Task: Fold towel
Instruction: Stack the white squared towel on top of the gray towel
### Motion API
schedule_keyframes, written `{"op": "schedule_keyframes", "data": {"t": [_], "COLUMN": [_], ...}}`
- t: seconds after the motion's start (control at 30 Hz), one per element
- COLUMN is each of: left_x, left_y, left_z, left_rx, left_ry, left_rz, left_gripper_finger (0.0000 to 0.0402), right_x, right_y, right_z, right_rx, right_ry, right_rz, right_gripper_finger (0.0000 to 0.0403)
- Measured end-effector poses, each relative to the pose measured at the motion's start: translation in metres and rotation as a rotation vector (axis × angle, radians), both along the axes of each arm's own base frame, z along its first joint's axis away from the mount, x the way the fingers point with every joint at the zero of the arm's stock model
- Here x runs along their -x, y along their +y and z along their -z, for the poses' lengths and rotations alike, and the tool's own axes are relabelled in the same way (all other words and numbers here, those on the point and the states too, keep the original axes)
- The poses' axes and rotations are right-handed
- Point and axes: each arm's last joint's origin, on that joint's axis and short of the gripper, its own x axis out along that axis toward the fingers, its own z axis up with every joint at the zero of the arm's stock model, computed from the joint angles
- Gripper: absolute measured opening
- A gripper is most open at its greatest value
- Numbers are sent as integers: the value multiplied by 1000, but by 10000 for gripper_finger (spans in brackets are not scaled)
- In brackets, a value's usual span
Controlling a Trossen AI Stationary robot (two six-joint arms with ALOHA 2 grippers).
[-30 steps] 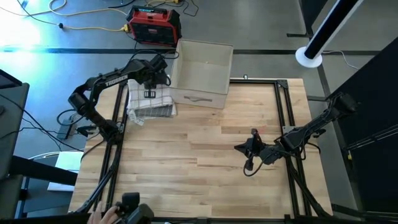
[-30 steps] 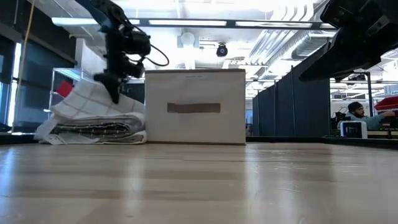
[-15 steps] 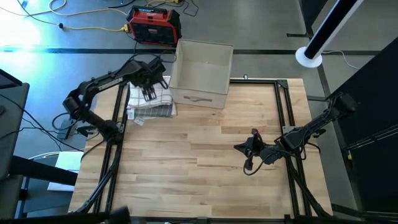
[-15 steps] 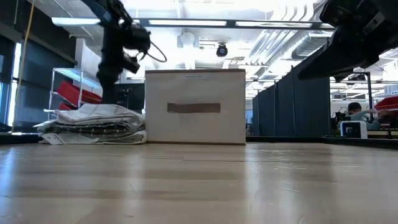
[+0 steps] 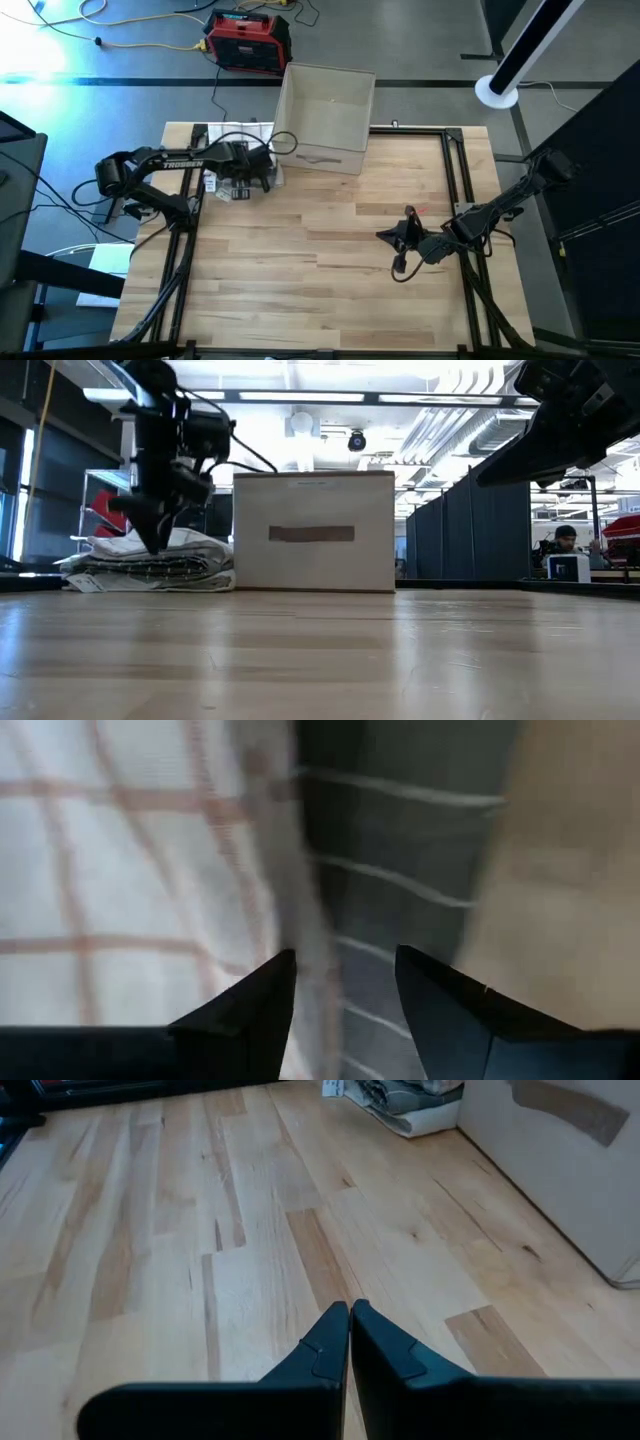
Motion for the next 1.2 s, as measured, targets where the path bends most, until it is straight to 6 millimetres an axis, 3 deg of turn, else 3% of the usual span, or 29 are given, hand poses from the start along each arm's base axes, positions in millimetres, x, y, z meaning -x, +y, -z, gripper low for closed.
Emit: {"op": "schedule_keyframes", "data": {"t": [0.1, 0.23, 0.4, 0.47, 0.63, 0.9, 1.07, 1.2], "left_x": [2, 4, 10, 12, 11, -6, -7, -1], "left_y": [5, 12, 21, 23, 19, 3, -11, -11], "left_z": [4, 9, 11, 11, 7, -28, -28, -20], "left_rx": [-68, -18, -3, 7, 36, 99, 197, 105], "left_ry": [-4, -70, -94, -108, -73, -77, -68, -8], "left_rz": [-40, -67, -114, -137, -131, -75, -48, -80], "left_gripper_finger": [165, 145, 36, 13, 5, 2, 2, 6], "right_x": [0, 0, 0, 0, 0, 0, 0, 0], "right_y": [0, 0, 0, 0, 0, 0, 0, 0], "right_z": [0, 0, 0, 0, 0, 0, 0, 0], "right_rx": [1, 6, 3, 0, -17, -19, -29, -23], "right_ry": [0, -1, -4, -5, -9, -9, -11, -10], "right_rz": [-1, 5, 11, 12, 20, 18, 21, 17], "right_gripper_finger": [0, 0, 0, 0, 0, 0, 0, 0]}}
